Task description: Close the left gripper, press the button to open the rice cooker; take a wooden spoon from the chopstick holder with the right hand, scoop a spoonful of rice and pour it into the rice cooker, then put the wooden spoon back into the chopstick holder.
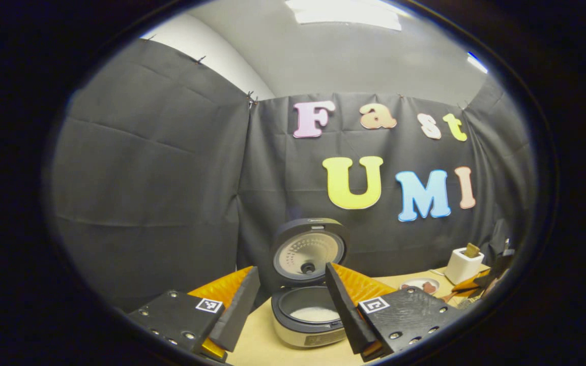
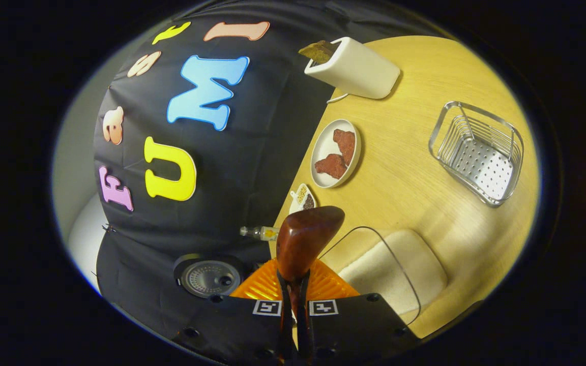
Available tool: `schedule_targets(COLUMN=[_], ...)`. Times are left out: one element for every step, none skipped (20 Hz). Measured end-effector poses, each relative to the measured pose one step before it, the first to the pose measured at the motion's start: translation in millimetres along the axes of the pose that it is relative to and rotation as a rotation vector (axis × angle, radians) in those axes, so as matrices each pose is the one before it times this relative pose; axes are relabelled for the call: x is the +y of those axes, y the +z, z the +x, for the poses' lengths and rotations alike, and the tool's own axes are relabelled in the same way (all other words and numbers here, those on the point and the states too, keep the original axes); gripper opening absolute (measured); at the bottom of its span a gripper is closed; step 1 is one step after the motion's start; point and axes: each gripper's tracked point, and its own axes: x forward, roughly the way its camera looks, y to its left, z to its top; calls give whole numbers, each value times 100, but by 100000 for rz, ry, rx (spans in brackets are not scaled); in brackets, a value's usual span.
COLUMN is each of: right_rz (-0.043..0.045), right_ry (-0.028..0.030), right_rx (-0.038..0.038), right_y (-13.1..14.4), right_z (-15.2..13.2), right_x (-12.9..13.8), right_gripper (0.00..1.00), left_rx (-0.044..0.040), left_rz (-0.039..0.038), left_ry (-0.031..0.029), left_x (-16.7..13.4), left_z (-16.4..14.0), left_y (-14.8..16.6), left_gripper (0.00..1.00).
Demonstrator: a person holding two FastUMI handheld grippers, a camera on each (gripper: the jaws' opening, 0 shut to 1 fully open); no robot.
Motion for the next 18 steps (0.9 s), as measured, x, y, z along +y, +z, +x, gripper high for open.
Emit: schedule_targets(right_rz=[-113, -175, -362, -189, -353, -634, -991, -1474, -1627, -1243, -1030, -627, -489, -653, -1149, -1801, -2054, -2201], right_ry=[1396, 1204, 1296, 1358, 1122, 1193, 838, 1070, 966, 966, 1089, 1129, 1139, 1063, 914, 671, 373, 142], right_rx=[607, 529, 764, 1034, 969, 944, 805, 1151, 1244, 927, 1030, 1157, 1169, 971, 805, 821, 748, 707], right_y=[-476, -331, -429, -430, -527, -512, -504, -635, -644, -552, -605, -596, -625, -625, -497, -503, -580, -578], right_z=[299, 262, 350, 483, 550, 765, 679, 872, 856, 710, 750, 897, 871, 736, 789, 898, 1033, 1007], right_x=[899, 795, 869, 908, 763, 870, 634, 723, 899, 688, 758, 818, 695, 682, 612, 522, 398, 427], right_gripper=[5, 5, 6, 6, 6, 6, 6, 2, 2, 6, 2, 2, 2, 6, 6, 5, 5, 5], left_rx=[51, 19, 103, 117, 289, 227, 100, -9, 103, -50, 129, 176, 148, 192, 263, 325, 486, 530], left_rz=[-163, -214, -218, -53, 2, -7, -133, -172, -158, -79, -72, -68, -123, -114, -3, -101, -238, -288], left_ry=[523, 677, 667, 875, 889, 975, 1001, 996, 1057, 1082, 1042, 1057, 1008, 983, 1094, 1034, 1010, 929], left_x=[277, 422, 330, 590, 488, 666, 660, 694, 580, 649, 565, 686, 401, 512, 194, 261, 526, 647], left_z=[-122, -213, 41, -188, 1, -198, -93, -159, -77, -57, -106, -119, -57, -32, 45, 131, -5, -44], left_y=[-78, -28, -47, -29, -302, -104, -49, -11, -38, 68, -173, -63, -110, -79, -307, -243, -316, -263], left_gripper=[79, 79, 79, 79, 82, 79, 79, 79, 79, 82, 79, 79, 84, 79, 82, 82, 82, 82])
